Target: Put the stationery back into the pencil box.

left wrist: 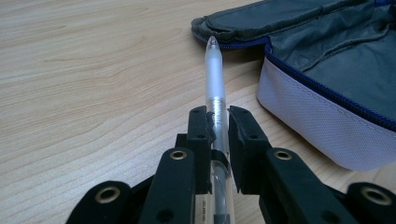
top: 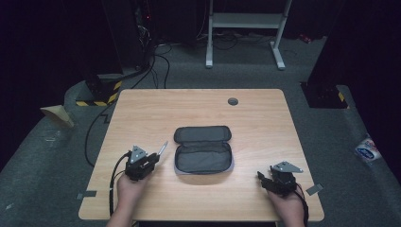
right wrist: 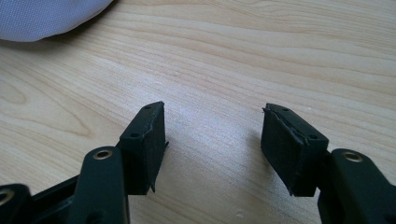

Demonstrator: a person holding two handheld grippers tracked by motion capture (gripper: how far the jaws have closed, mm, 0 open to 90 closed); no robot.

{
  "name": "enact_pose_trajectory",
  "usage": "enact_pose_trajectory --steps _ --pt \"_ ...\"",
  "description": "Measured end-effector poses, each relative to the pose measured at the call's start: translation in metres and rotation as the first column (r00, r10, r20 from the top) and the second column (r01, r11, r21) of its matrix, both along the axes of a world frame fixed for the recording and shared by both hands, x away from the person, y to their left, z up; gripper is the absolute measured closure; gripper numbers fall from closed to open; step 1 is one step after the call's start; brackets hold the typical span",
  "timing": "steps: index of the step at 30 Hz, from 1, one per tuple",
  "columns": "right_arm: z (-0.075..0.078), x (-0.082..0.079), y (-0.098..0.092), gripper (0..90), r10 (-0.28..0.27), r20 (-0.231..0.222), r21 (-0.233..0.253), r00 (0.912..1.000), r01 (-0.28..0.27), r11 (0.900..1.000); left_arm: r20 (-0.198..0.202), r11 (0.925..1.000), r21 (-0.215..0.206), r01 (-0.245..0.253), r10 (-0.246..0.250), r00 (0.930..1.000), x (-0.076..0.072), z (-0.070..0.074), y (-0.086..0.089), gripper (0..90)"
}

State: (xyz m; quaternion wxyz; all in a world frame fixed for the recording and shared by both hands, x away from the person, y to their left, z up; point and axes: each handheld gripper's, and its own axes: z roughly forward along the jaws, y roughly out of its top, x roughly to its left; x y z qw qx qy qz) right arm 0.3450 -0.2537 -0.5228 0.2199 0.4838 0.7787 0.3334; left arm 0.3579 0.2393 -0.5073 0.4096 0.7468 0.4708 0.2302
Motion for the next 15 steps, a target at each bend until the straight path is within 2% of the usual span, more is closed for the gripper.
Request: enact_pose_trajectory --steps 5,11,15 --pt "0.0 0.0 0.0 39.7 0.0 0.0 0.0 1.0 0.0 1.0 0.017 0.9993 -0.034 0.011 -0.011 0.9998 -0.003 0.004 0.001 79.0" --pt "0.0 0.0 0.0 39.7 0.0 0.0 0.0 1.0 0.0 1.0 0.022 0.9988 -0.036 0.034 -0.033 0.9992 -0.005 0.009 -0.001 79.0" --pt "0.0 0.0 0.0 39.7 0.0 0.0 0.0 1.0 0.0 1.0 0.044 0.9975 -0.025 0.066 -0.065 0.9969 -0.007 0.016 -0.007 79.0"
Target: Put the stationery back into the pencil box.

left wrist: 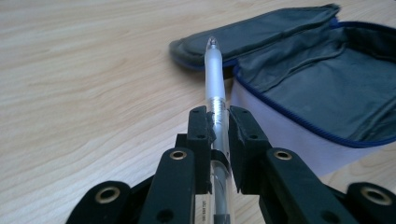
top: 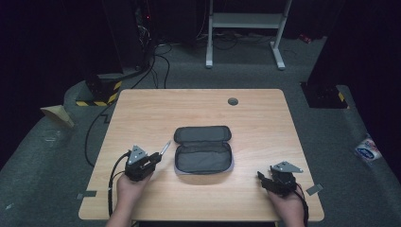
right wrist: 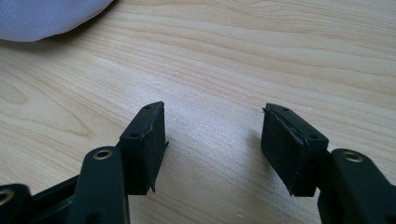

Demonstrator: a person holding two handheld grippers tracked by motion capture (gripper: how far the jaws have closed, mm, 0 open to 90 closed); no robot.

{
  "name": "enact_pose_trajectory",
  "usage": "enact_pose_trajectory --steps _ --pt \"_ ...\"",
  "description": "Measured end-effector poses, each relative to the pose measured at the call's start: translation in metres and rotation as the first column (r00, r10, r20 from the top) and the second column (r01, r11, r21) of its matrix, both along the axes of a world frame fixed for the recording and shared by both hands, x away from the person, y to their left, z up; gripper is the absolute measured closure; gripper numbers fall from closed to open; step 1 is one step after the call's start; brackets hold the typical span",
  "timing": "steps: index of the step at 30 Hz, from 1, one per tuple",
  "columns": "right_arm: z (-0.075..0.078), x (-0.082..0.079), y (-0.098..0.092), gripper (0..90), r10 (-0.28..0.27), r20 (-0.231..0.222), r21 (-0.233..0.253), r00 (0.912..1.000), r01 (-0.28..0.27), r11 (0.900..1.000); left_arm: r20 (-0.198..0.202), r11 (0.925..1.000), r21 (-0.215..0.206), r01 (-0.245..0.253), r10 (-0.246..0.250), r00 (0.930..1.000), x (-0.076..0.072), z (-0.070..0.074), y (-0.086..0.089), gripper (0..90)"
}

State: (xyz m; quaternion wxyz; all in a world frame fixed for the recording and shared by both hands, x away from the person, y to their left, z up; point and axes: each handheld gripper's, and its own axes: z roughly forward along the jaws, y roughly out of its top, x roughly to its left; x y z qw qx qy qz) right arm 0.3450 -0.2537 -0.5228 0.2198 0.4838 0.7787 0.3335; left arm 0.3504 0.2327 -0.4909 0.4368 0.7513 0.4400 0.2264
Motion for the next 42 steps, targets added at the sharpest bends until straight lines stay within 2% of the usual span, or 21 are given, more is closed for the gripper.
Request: enact_pose_trajectory --steps 2,8,13,18,21,23,27,29,30,32,35,36,37,38,42 --pt "0.0 0.0 0.0 39.7 0.0 0.0 0.0 1.0 0.0 1.0 0.004 0.9999 -0.007 0.014 -0.014 0.9999 -0.001 0.004 -0.004 79.0" --pt "0.0 0.0 0.0 39.8 0.001 0.0 0.0 1.0 -0.001 1.0 0.032 0.998 0.015 0.062 -0.062 0.9975 -0.004 0.017 -0.016 79.0" --pt "0.0 0.0 0.0 39.7 0.001 -0.002 0.003 1.0 -0.001 1.0 0.025 0.994 0.025 0.107 -0.107 0.9939 -0.004 0.021 -0.028 79.0" --pt "0.0 0.0 0.0 39.8 0.002 -0.003 0.005 1.0 -0.002 1.0 0.017 0.9906 0.039 0.131 -0.132 0.9911 -0.001 0.024 -0.036 79.0" --pt "0.0 0.0 0.0 39.8 0.002 -0.003 0.005 1.0 -0.002 1.0 0.011 0.9869 0.026 0.159 -0.16 0.9871 0.002 0.028 -0.039 79.0" --pt "0.0 0.0 0.0 39.7 0.002 -0.003 0.005 1.0 -0.002 1.0 0.012 0.9811 -0.006 0.194 -0.194 0.981 0.004 0.033 -0.04 79.0" --pt "0.0 0.0 0.0 39.8 0.002 -0.003 0.005 1.0 -0.002 1.0 0.017 0.9765 0.001 0.216 -0.216 0.9763 0.007 0.039 -0.043 79.1" --pt "0.0 0.0 0.0 39.8 0.002 -0.002 0.005 1.0 -0.002 1.0 0.018 0.9695 0.02 0.244 -0.245 0.9695 0.009 0.042 -0.048 79.1" --pt "0.0 0.0 0.0 39.8 0.002 -0.003 0.004 1.0 -0.002 1.0 0.018 0.9695 0.02 0.244 -0.245 0.9695 0.009 0.042 -0.048 79.0" --pt "0.0 0.0 0.0 39.8 0.002 -0.003 0.004 1.0 -0.002 1.0 0.011 0.9652 0.017 0.261 -0.261 0.9652 0.012 0.043 -0.052 79.0" --pt "0.0 0.0 0.0 39.8 0.002 -0.003 0.004 1.0 -0.002 1.0 -0.001 0.9589 0.034 0.282 -0.282 0.9594 0.017 0.042 -0.061 79.0" --pt "0.0 0.0 0.0 39.8 0.002 -0.003 0.004 1.0 -0.002 1.0 -0.001 0.9589 0.034 0.282 -0.282 0.9594 0.017 0.042 -0.061 79.0" --pt "0.0 0.0 0.0 39.8 0.002 -0.003 0.005 1.0 -0.002 1.0 -0.008 0.9543 0.039 0.296 -0.296 0.955 0.021 0.042 -0.067 79.1" --pt "0.0 0.0 0.0 39.8 0.002 -0.003 0.005 1.0 -0.002 1.0 -0.008 0.9543 0.039 0.296 -0.296 0.955 0.021 0.042 -0.067 79.1" --pt "0.0 0.0 0.0 39.8 0.002 -0.003 0.004 1.0 -0.002 1.0 -0.022 0.9453 0.027 0.325 -0.325 0.9456 0.027 0.04 -0.081 79.1"
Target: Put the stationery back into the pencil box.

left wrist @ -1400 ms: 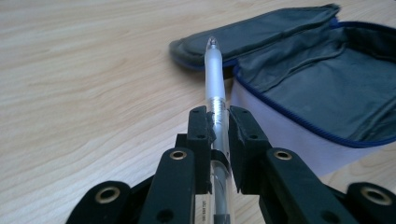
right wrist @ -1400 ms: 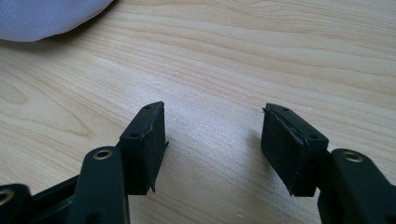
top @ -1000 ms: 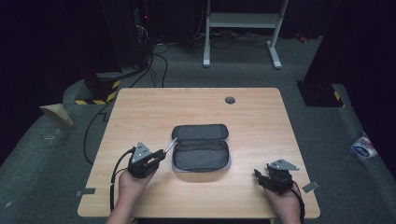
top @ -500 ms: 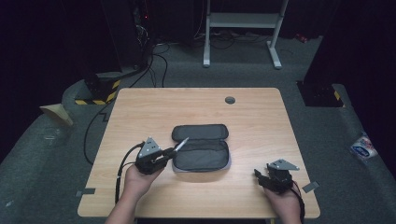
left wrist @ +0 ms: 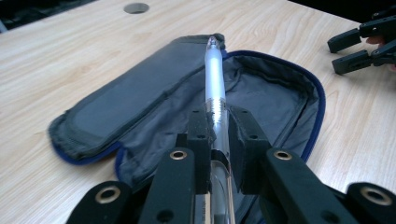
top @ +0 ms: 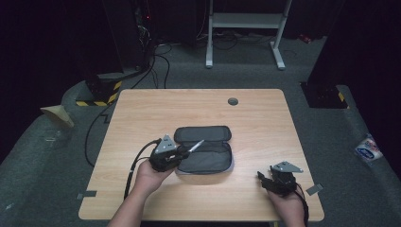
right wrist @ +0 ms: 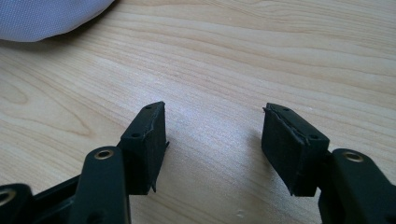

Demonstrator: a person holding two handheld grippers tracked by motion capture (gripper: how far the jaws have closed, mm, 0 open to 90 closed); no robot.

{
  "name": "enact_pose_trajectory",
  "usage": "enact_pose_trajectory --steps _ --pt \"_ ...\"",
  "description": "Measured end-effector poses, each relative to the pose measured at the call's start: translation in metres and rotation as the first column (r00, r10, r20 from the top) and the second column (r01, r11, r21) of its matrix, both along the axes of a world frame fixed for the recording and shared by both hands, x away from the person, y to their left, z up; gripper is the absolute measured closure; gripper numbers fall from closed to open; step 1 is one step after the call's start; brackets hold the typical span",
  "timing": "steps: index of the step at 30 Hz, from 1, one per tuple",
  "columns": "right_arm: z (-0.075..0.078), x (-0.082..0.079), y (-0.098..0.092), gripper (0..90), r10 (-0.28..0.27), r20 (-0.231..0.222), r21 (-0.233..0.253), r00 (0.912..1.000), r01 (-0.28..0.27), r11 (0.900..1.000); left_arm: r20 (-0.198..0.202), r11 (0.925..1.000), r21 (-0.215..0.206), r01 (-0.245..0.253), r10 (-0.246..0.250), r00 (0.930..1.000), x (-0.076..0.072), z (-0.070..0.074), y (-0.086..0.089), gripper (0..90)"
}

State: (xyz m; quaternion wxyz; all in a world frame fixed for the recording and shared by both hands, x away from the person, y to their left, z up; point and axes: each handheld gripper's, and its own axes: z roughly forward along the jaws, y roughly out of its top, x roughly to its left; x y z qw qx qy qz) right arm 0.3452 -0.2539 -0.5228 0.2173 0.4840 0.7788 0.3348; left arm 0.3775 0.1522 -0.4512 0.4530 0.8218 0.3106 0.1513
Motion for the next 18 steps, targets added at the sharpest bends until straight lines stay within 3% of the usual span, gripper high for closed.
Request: enact_pose_trajectory --steps 9,18 --pt "0.0 0.0 0.0 39.8 0.0 0.0 0.0 1.0 0.0 1.0 -0.003 0.9975 0.015 0.069 -0.069 0.9976 0.009 -0.001 -0.023 79.1" --pt "0.0 0.0 0.0 39.8 0.001 0.0 0.001 1.0 -0.001 1.0 -0.031 0.9969 0.024 0.075 -0.074 0.9968 0.021 -0.007 -0.037 79.1"
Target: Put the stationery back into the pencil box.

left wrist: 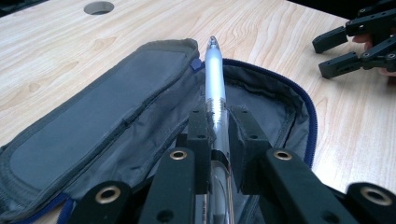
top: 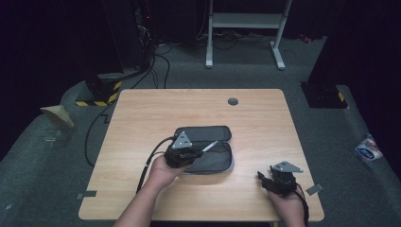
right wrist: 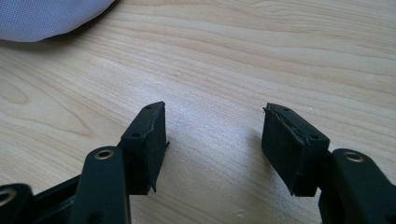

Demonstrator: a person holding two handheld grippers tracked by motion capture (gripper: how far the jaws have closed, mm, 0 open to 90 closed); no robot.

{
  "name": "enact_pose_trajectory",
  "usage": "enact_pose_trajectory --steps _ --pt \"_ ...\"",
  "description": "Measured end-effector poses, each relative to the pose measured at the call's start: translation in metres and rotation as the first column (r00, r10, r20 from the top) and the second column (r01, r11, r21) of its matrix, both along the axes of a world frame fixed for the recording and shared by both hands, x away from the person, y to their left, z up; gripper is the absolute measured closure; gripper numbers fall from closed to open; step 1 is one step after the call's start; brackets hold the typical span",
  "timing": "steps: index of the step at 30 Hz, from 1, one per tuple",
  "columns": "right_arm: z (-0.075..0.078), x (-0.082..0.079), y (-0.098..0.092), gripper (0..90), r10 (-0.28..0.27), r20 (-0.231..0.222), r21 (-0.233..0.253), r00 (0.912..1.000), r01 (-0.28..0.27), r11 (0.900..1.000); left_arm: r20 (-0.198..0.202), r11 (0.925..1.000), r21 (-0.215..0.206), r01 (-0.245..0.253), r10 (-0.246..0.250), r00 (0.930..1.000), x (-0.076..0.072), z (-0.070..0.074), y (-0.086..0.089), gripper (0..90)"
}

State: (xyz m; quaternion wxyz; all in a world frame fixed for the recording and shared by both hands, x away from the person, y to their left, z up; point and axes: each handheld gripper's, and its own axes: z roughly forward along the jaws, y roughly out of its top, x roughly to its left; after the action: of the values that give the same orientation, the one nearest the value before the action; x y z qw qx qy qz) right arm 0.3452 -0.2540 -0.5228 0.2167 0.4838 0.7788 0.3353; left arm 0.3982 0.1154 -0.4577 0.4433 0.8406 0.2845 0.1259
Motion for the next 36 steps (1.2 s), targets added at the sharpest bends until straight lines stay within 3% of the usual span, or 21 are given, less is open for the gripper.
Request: enact_pose_trajectory --steps 7,9,13,14,17,20,25,27,28,29,36 --pt "0.0 0.0 0.0 39.9 0.001 0.0 0.0 1.0 -0.001 1.0 0.033 0.9997 -0.016 0.02 -0.02 0.9993 0.003 0.013 -0.012 79.0" --pt "0.0 0.0 0.0 39.9 0.001 0.0 0.0 1.0 -0.001 1.0 0.033 0.9997 0.007 0.025 -0.025 0.9991 0.004 0.011 -0.017 79.1" --pt "0.0 0.0 0.0 39.9 0.002 0.0 0.0 1.0 -0.002 1.0 0.007 0.9986 0.04 0.034 -0.034 0.9994 0.006 0.001 -0.021 79.0" --pt "0.0 0.0 0.0 39.9 0.002 0.0 0.0 1.0 -0.002 1.0 -0.024 0.9969 0.071 0.036 -0.034 0.9991 0.008 -0.004 -0.022 79.0" --pt "0.0 0.0 0.0 39.9 0.002 0.0 0.0 1.0 -0.002 1.0 -0.049 0.9956 0.08 0.047 -0.043 0.9979 0.009 -0.007 -0.023 79.0" --pt "0.0 0.0 0.0 39.9 0.002 0.0 0.0 1.0 -0.002 1.0 -0.053 0.992 0.111 0.06 -0.055 0.9971 0.01 -0.008 -0.026 78.9" --pt "0.0 0.0 0.0 39.9 0.002 0.0 0.0 1.0 -0.002 1.0 -0.071 0.9908 0.109 0.081 -0.073 0.9948 0.011 -0.012 -0.028 78.8" --pt "0.0 0.0 0.0 40.0 0.003 0.0 0.0 1.0 -0.003 1.0 -0.084 0.9928 0.086 0.083 -0.076 0.9936 0.011 -0.013 -0.027 78.2" --pt "0.0 0.0 0.0 40.0 0.005 0.001 -0.001 1.0 -0.005 1.0 -0.09 0.9933 0.084 0.079 -0.072 0.9933 0.011 -0.013 -0.026 72.8" --pt "0.0 0.0 0.0 40.0 0.005 0.0 0.0 1.0 -0.005 1.0 -0.089 0.9946 0.097 0.037 -0.028 0.9956 0.012 -0.013 -0.024 58.8" --pt "0.0 0.0 0.0 40.0 0.005 0.0 0.0 1.0 -0.005 1.0 -0.067 0.9983 0.049 -0.032 0.035 0.9972 0.01 -0.009 -0.01 54.2"
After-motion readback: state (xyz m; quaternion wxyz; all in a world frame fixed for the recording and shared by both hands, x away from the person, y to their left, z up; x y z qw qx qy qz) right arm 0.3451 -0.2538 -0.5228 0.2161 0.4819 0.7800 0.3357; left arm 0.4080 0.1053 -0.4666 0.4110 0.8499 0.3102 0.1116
